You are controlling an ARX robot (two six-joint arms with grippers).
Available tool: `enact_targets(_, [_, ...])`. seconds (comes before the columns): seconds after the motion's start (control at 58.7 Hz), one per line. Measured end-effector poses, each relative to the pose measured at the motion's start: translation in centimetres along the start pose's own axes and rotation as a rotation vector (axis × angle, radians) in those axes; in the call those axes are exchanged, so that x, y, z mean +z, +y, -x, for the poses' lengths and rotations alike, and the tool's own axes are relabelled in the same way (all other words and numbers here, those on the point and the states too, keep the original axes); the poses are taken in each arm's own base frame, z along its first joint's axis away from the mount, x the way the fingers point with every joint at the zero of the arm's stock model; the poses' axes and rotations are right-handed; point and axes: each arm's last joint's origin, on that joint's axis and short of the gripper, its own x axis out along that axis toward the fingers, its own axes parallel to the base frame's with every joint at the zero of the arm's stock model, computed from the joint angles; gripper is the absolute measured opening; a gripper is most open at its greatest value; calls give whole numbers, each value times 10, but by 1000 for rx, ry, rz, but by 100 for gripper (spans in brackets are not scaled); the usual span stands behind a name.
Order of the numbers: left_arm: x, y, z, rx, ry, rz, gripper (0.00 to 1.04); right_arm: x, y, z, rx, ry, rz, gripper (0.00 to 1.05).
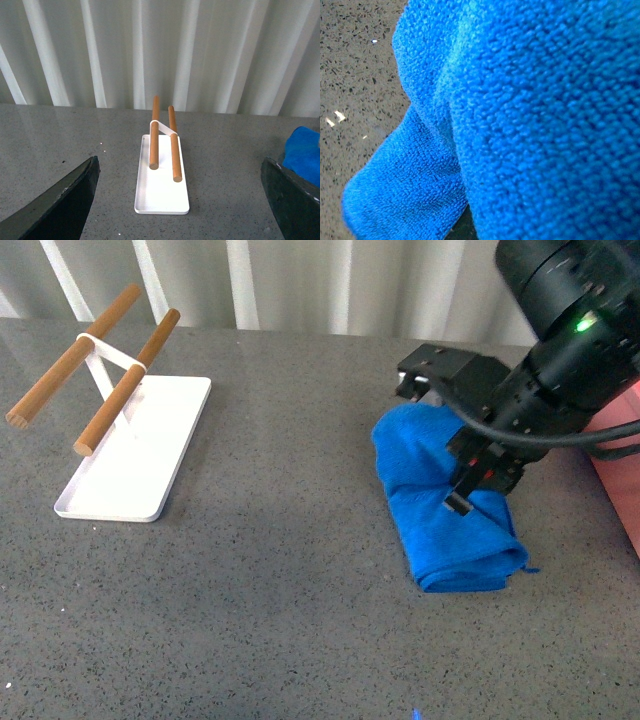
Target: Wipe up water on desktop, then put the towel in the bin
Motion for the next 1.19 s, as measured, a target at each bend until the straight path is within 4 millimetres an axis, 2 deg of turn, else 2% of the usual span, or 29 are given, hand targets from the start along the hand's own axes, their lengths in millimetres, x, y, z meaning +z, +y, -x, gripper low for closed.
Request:
enact_targets(0.102, [0,0,0,0,0,0,98,2,-3,25,-30,-33,22,4])
enact_targets(0.205, [0,0,0,0,0,0,98,10,-7,63,-77,-104,56,4])
enact_targets(0.375, [0,0,0,0,0,0,98,24,-16,110,-118,-217,86,4])
enact_targets(0.545, [0,0,0,0,0,0,98,32,-38,155,-202,-282,52,4])
enact_targets(0.665, [0,0,0,0,0,0,98,27,-60,185,-276,-268,-15,4])
enact_targets(0.886, [0,0,0,0,0,0,98,-4,-87,211,-355,-141,-182,4])
enact_targets(1.193, [0,0,0,0,0,0,98,-57,-113,220,-472,-4,-345,4])
